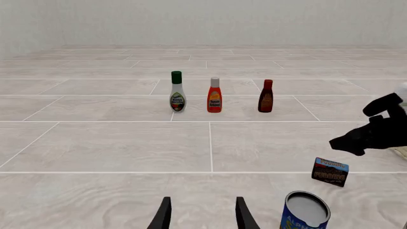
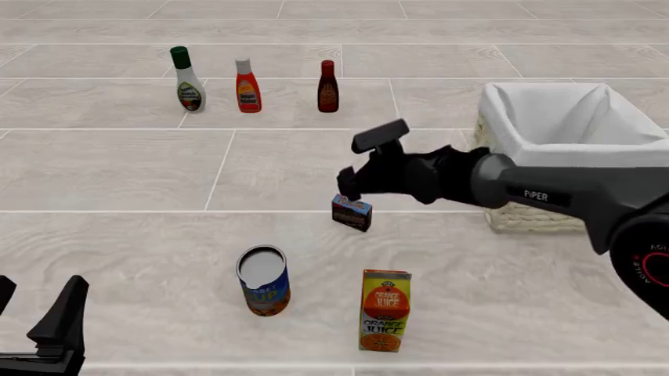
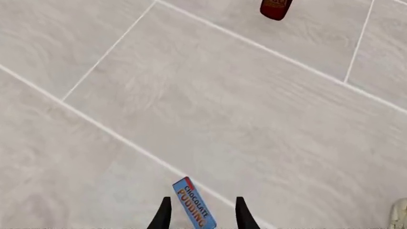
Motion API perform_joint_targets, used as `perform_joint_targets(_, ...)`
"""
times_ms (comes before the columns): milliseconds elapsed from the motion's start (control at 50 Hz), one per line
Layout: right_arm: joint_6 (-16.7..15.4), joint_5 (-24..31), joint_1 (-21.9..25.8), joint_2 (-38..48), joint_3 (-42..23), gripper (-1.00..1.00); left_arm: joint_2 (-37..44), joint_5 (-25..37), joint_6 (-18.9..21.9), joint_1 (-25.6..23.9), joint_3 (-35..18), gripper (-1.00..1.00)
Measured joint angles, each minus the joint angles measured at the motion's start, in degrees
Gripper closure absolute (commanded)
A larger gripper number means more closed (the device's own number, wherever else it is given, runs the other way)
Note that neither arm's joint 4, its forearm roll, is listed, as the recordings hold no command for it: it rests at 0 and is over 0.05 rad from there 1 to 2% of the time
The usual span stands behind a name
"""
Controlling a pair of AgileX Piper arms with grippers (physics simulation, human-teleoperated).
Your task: Pick the chocolate pudding and place it in the basket.
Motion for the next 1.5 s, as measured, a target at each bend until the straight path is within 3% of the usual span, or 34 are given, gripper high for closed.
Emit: perform_joint_targets(1500, 2.01, -5.36, 1.45, 7.07, 2.83, -1.0, 0.0, 0.0, 0.0, 0.0, 0.0, -1.0)
